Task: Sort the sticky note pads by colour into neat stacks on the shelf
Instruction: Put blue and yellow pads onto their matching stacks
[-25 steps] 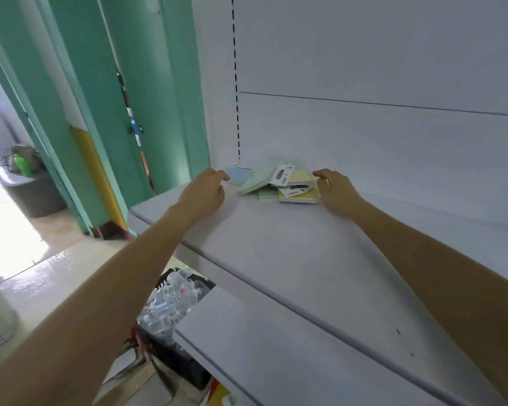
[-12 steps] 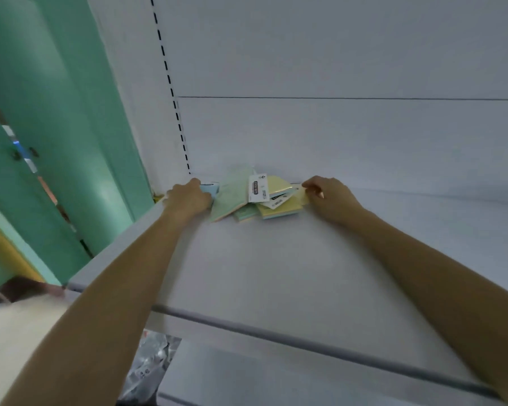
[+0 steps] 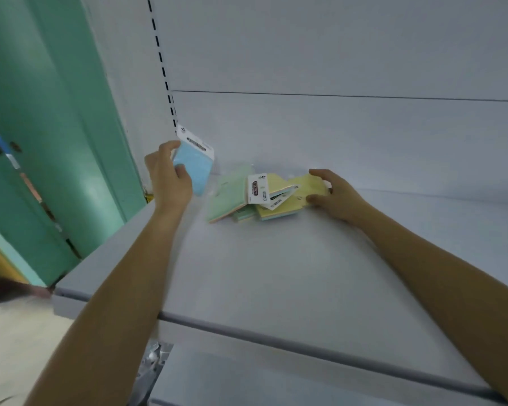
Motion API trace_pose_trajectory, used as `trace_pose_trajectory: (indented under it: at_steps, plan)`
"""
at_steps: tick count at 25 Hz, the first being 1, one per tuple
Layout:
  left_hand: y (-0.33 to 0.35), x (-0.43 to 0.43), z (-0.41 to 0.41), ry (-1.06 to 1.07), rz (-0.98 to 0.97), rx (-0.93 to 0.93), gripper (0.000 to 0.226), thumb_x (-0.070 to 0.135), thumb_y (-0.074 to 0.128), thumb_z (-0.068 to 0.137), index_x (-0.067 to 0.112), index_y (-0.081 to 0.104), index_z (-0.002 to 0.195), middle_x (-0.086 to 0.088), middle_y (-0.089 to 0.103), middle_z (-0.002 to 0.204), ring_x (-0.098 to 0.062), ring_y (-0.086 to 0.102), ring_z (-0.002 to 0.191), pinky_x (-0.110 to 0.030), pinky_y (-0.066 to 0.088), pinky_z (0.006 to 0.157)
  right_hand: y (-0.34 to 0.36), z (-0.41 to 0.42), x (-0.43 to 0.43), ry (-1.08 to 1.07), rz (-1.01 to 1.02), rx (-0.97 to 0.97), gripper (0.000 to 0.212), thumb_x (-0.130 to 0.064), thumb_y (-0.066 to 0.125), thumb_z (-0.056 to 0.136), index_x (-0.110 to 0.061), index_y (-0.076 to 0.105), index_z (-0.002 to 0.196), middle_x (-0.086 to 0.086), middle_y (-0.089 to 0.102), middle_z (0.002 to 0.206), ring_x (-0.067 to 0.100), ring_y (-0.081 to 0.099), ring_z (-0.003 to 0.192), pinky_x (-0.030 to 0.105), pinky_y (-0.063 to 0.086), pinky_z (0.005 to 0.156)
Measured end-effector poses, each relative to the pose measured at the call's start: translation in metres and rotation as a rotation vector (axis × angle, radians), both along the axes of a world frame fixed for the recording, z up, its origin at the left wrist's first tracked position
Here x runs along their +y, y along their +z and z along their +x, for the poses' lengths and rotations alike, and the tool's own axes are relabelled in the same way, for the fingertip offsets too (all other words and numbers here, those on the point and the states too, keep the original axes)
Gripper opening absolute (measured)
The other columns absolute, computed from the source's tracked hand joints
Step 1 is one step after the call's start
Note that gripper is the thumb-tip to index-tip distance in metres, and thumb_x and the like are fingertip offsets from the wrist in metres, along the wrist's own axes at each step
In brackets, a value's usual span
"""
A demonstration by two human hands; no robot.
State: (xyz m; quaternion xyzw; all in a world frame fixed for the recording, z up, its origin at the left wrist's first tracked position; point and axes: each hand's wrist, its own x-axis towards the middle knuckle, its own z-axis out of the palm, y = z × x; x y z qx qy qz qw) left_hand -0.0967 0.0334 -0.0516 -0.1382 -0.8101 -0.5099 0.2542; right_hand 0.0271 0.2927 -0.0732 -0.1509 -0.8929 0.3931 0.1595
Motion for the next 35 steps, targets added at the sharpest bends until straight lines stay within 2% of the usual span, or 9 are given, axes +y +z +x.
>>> trace_pose_trajectory:
  at_steps: [2, 4, 6, 11, 15, 20, 22, 25, 35]
  plan:
    - [0.000, 0.003, -0.004, -0.076, 0.127, -0.013, 0.045, -0.007, 0.036, 0.082, 0.007, 0.051, 0.122, -0.019, 0.051, 0.123, -0.028, 0.051, 0.109, -0.022, 0.039, 0.086, 0.003, 0.001, 0.000, -0.030, -0.117, 0.066, 0.052, -0.001, 0.056, 0.081, -0.023, 0.049, 0.127, 0.009, 0.047, 0.130, 0.023, 0.050, 0.111, 0.026, 0.039, 0.088]
    - [0.001, 0.007, 0.000, -0.167, 0.282, -0.118, 0.043, -0.007, 0.037, 0.082, 0.007, 0.055, 0.119, -0.008, 0.055, 0.110, -0.012, 0.056, 0.086, -0.008, 0.041, 0.068, 0.006, 0.004, 0.001, -0.034, -0.338, 0.080, 0.045, 0.006, 0.046, 0.082, -0.020, 0.056, 0.116, 0.010, 0.050, 0.109, 0.019, 0.051, 0.081, 0.025, 0.041, 0.071]
    - [0.003, 0.012, 0.010, -0.220, 0.324, -0.196, 0.042, -0.008, 0.039, 0.083, 0.007, 0.056, 0.118, -0.005, 0.054, 0.109, -0.001, 0.051, 0.079, -0.001, 0.040, 0.061, 0.010, 0.009, 0.004, -0.040, -0.439, 0.061, 0.042, 0.008, 0.041, 0.084, -0.012, 0.059, 0.117, 0.007, 0.051, 0.099, 0.015, 0.048, 0.072, 0.022, 0.041, 0.068]
    - [0.015, 0.018, 0.022, -0.298, 0.360, -0.203, 0.040, -0.003, 0.047, 0.083, 0.013, 0.058, 0.117, -0.011, 0.055, 0.128, -0.024, 0.055, 0.106, -0.021, 0.045, 0.082, 0.031, 0.024, 0.018, -0.126, -0.321, 0.187, 0.041, 0.007, 0.042, 0.084, -0.013, 0.062, 0.114, 0.007, 0.051, 0.109, 0.019, 0.047, 0.095, 0.025, 0.042, 0.079]
    - [0.020, 0.033, 0.039, -0.401, 0.272, -0.280, 0.037, 0.000, 0.053, 0.084, 0.012, 0.057, 0.119, -0.006, 0.053, 0.111, -0.006, 0.056, 0.077, -0.012, 0.045, 0.064, 0.035, 0.047, 0.014, -0.151, -0.288, 0.249, 0.052, 0.016, 0.044, 0.078, -0.013, 0.058, 0.118, 0.004, 0.049, 0.111, 0.022, 0.046, 0.089, 0.020, 0.041, 0.070]
    - [0.017, 0.062, 0.071, -0.524, 0.127, -0.265, 0.037, 0.004, 0.055, 0.086, 0.010, 0.054, 0.122, -0.005, 0.051, 0.114, 0.000, 0.053, 0.072, -0.013, 0.050, 0.064, 0.028, 0.088, 0.012, -0.247, -0.313, 0.332, 0.056, 0.017, 0.045, 0.077, -0.014, 0.054, 0.123, 0.000, 0.049, 0.115, 0.019, 0.048, 0.096, 0.025, 0.043, 0.081]
    - [0.020, 0.080, 0.089, -0.571, 0.094, -0.257, 0.038, 0.004, 0.056, 0.085, 0.008, 0.054, 0.123, -0.008, 0.054, 0.116, -0.011, 0.061, 0.083, -0.016, 0.055, 0.066, 0.028, 0.114, 0.022, -0.292, -0.327, 0.342, 0.057, 0.016, 0.045, 0.077, -0.013, 0.052, 0.126, -0.001, 0.049, 0.117, 0.018, 0.048, 0.103, 0.029, 0.040, 0.087]
    - [0.021, 0.113, 0.118, -0.628, 0.037, -0.231, 0.041, 0.004, 0.058, 0.084, 0.005, 0.053, 0.125, -0.015, 0.056, 0.129, -0.027, 0.054, 0.117, -0.031, 0.045, 0.097, 0.032, 0.157, 0.041, -0.348, -0.361, 0.356, 0.057, 0.015, 0.045, 0.079, -0.012, 0.049, 0.129, 0.000, 0.047, 0.118, 0.021, 0.049, 0.101, 0.037, 0.044, 0.092]
    - [0.015, 0.265, 0.283, -0.778, 0.070, -0.282, 0.048, 0.004, 0.056, 0.086, 0.003, 0.045, 0.133, -0.012, 0.050, 0.138, -0.023, 0.049, 0.124, -0.023, 0.037, 0.098, 0.024, 0.359, 0.152, -0.554, -0.326, 0.322, 0.054, 0.013, 0.044, 0.082, -0.011, 0.048, 0.131, 0.003, 0.047, 0.119, 0.019, 0.046, 0.111, 0.040, 0.042, 0.102]
